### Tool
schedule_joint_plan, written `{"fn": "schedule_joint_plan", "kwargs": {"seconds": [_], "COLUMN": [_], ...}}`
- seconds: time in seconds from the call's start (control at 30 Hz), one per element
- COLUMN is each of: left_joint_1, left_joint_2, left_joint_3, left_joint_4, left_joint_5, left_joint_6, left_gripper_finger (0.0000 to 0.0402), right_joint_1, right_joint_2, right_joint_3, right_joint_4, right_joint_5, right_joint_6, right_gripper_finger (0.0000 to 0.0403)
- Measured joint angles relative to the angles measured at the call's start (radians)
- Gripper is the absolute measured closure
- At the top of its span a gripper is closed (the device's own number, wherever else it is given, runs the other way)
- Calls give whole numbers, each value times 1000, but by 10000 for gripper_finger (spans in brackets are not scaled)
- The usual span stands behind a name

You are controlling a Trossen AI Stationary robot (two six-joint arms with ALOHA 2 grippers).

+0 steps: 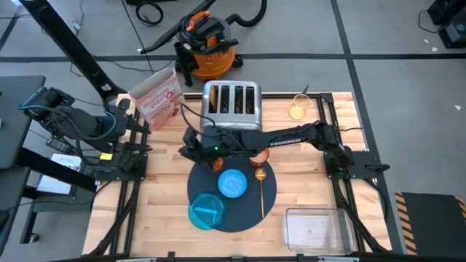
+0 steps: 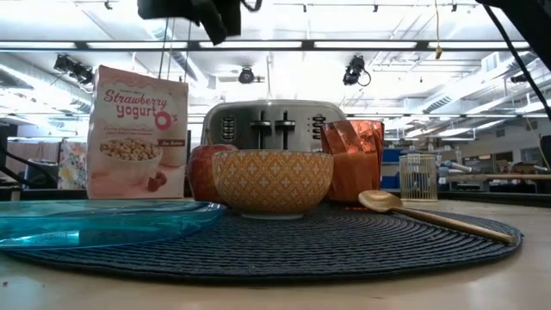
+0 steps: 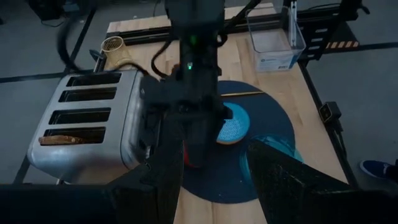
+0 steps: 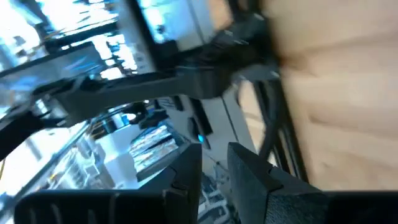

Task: Arrange a breakfast setting
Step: Pour the pink cereal box into the blue bowl

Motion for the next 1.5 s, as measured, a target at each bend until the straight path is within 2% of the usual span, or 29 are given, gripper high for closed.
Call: {"fn": "schedule_joint_plan", "kwargs": {"seconds": [0.2,0.4,0.47,0.63,1.03,1.23,1.37,1.5], "left_joint_1": [0,0,0,0,24,166,319,501], "left_joint_2": [-35,-96,-109,-113,-70,-22,32,97], "left_joint_3": [2,3,3,3,0,0,0,0], "left_joint_4": [51,144,150,144,133,104,49,3], "left_joint_5": [2,3,-8,-129,-461,-542,-507,-438], "left_joint_6": [-9,-8,-9,-42,-245,-358,-426,-400], "left_gripper_finger": [219,219,219,219,219,219,219,219], "right_joint_1": [17,18,19,30,133,233,312,380], "right_joint_2": [0,0,0,-34,-344,-468,-521,-543], "right_joint_3": [50,91,114,161,162,162,162,162], "right_joint_4": [0,-1,-4,-24,-338,-447,-484,-519], "right_joint_5": [6,-96,-134,-197,-204,-170,-87,-10], "right_joint_6": [-189,-396,-479,-687,-1147,-1284,-1340,-1387], "right_gripper_finger": [350,393,396,395,395,395,395,395]}}
